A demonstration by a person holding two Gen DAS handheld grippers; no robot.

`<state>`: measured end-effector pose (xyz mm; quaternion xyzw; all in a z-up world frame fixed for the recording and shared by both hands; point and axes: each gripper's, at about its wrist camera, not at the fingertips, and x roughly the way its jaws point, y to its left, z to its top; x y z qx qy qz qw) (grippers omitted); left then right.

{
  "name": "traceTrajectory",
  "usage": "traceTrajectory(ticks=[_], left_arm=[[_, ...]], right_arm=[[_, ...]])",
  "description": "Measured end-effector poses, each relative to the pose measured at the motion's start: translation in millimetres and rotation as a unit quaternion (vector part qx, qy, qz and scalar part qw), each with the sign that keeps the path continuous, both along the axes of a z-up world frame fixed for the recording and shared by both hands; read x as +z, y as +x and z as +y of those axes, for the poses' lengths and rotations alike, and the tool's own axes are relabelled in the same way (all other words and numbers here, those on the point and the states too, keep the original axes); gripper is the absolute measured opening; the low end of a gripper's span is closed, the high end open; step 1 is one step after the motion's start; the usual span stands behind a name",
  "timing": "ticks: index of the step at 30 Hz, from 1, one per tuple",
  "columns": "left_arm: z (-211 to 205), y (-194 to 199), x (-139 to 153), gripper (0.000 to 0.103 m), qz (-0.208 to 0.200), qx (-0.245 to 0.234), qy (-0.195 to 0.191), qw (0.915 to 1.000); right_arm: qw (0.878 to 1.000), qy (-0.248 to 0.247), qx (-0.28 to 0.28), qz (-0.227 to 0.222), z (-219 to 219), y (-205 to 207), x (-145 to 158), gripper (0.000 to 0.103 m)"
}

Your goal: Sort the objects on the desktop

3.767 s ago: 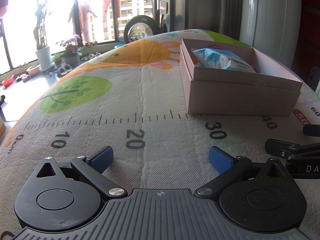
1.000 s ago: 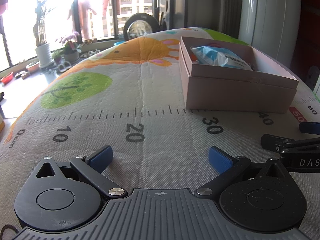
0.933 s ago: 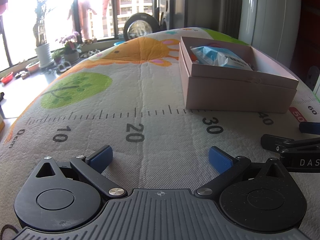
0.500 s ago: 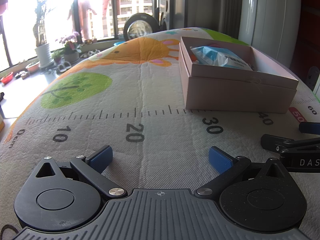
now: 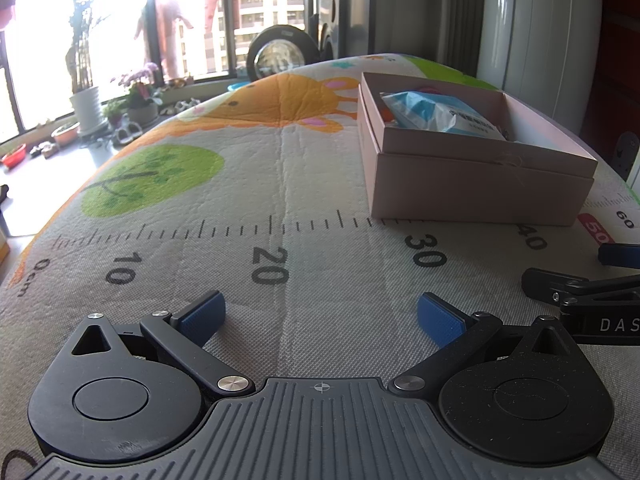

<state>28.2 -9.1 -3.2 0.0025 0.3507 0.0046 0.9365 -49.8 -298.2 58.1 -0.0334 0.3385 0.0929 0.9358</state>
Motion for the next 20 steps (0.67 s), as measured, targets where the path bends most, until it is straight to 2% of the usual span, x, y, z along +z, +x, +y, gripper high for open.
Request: traceTrajectory(ticks=[20], left_arm=[[-0.1,1.3,0.5,0.103,0.005,-0.004,0.001,1.0]], right_arm=[[1.0,0.0,0.0,0.0,-0.2,-0.1,0.1,0.103]])
